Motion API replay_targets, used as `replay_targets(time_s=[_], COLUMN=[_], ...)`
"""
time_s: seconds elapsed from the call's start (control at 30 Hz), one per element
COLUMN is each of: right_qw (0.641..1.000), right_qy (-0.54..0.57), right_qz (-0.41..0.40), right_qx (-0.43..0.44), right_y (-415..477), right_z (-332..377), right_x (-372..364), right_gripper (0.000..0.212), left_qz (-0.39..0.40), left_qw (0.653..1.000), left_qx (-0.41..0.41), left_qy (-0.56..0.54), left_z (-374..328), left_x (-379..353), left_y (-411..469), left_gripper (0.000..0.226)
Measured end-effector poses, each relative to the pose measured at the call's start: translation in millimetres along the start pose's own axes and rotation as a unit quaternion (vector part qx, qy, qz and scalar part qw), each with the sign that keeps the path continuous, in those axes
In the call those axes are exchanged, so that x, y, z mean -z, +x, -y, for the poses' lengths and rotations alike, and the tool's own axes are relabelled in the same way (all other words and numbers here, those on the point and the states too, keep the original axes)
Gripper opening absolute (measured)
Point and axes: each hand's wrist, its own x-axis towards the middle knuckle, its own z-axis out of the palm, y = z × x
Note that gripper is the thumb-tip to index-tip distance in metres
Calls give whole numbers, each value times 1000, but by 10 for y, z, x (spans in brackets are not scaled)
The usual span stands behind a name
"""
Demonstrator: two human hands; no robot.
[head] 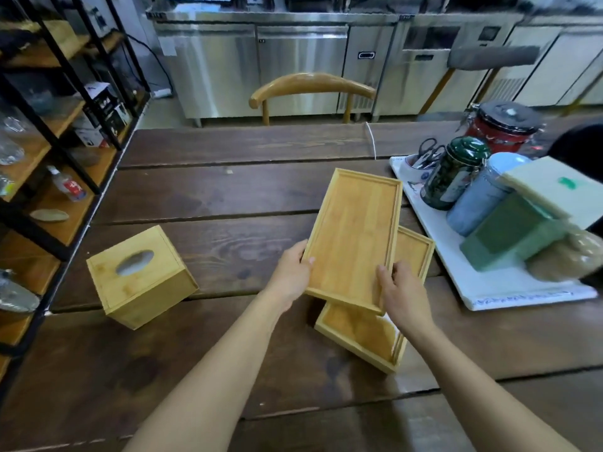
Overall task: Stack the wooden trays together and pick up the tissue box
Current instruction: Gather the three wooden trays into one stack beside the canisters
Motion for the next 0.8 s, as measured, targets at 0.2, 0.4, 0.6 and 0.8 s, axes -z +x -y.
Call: replay_targets(time_s=[0.2,0.4,0.6,0.8], right_qw=[997,991,988,987], right_qy=[-59,-103,-138,-143], right_qz=[-38,-44,-12,-36], right_qx=[-29,-80,-70,-65], right_y=[-321,-436,-449,-474], right_z=[-400,-592,-708,-661], right_x=[152,41,-112,-77], right_gripper=[31,38,33,33], left_qz=[87,101,90,82], left_qw=[992,981,983,986], left_qx=[-25,-35,-19,-14], left_qy=[87,163,162,147], left_z=[72,197,360,411], left_x=[-380,-503,-479,-467], left_y=[-51,-92,-119,-106], left_gripper=[38,39,39,38])
